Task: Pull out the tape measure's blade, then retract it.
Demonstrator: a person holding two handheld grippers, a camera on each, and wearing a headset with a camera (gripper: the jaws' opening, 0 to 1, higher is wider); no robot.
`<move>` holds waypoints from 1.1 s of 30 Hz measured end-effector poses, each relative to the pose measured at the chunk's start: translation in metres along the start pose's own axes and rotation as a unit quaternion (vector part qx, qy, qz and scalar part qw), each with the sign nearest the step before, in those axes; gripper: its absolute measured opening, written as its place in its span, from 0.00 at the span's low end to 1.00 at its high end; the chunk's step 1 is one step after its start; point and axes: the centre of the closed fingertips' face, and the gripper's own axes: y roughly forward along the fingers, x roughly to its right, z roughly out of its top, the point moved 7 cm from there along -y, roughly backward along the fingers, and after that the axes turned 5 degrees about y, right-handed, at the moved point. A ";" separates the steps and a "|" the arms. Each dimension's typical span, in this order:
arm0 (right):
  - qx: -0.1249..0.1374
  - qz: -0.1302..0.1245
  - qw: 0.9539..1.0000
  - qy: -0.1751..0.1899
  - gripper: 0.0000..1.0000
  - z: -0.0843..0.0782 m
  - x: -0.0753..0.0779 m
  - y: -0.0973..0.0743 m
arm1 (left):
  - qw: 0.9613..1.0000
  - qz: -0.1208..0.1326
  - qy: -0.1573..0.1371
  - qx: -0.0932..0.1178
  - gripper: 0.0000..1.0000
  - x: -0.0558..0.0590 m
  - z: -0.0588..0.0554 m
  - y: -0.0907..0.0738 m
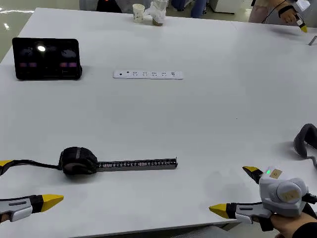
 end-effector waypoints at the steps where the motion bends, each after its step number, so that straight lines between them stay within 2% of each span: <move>1: 0.000 0.001 1.000 0.001 0.99 0.000 0.000 0.000 | 1.000 0.000 0.000 -0.001 0.99 0.000 0.000 0.000; 6: -0.008 -0.002 1.000 0.006 0.99 -0.003 0.000 -0.001 | 1.000 0.002 0.005 0.001 0.99 0.000 0.000 0.002; 10: -0.008 -0.001 1.000 0.005 0.99 -0.003 -0.001 0.000 | 1.000 0.022 0.017 -0.008 0.99 -0.002 -0.001 0.003; 13: -0.010 0.002 1.000 0.007 0.99 -0.003 -0.003 0.000 | 1.000 0.018 0.009 -0.014 0.99 -0.001 -0.004 0.004; 20: -0.015 0.009 1.000 0.002 0.99 -0.003 -0.008 0.006 | 0.999 0.019 0.014 -0.026 0.99 0.000 -0.008 0.006; 23: -0.018 0.013 1.000 0.007 0.99 -0.005 -0.010 0.007 | 0.999 0.013 0.005 -0.030 0.99 0.001 -0.009 0.008; 29: -0.028 0.016 0.999 0.001 0.99 -0.003 -0.011 0.011 | 0.999 0.019 0.002 -0.031 0.99 0.003 -0.005 0.014; 30: -0.031 0.017 0.999 -0.002 0.99 -0.002 -0.011 0.011 | 0.999 0.021 -0.001 -0.030 0.99 0.003 -0.004 0.015; 31: -0.032 0.016 0.999 -0.007 0.99 -0.001 -0.010 0.012 | 0.999 0.035 -0.009 -0.028 0.99 0.003 -0.002 0.017; 33: -0.033 0.016 0.999 -0.008 0.99 0.003 -0.009 0.014 | 0.998 0.038 -0.018 -0.037 0.99 0.003 0.000 0.020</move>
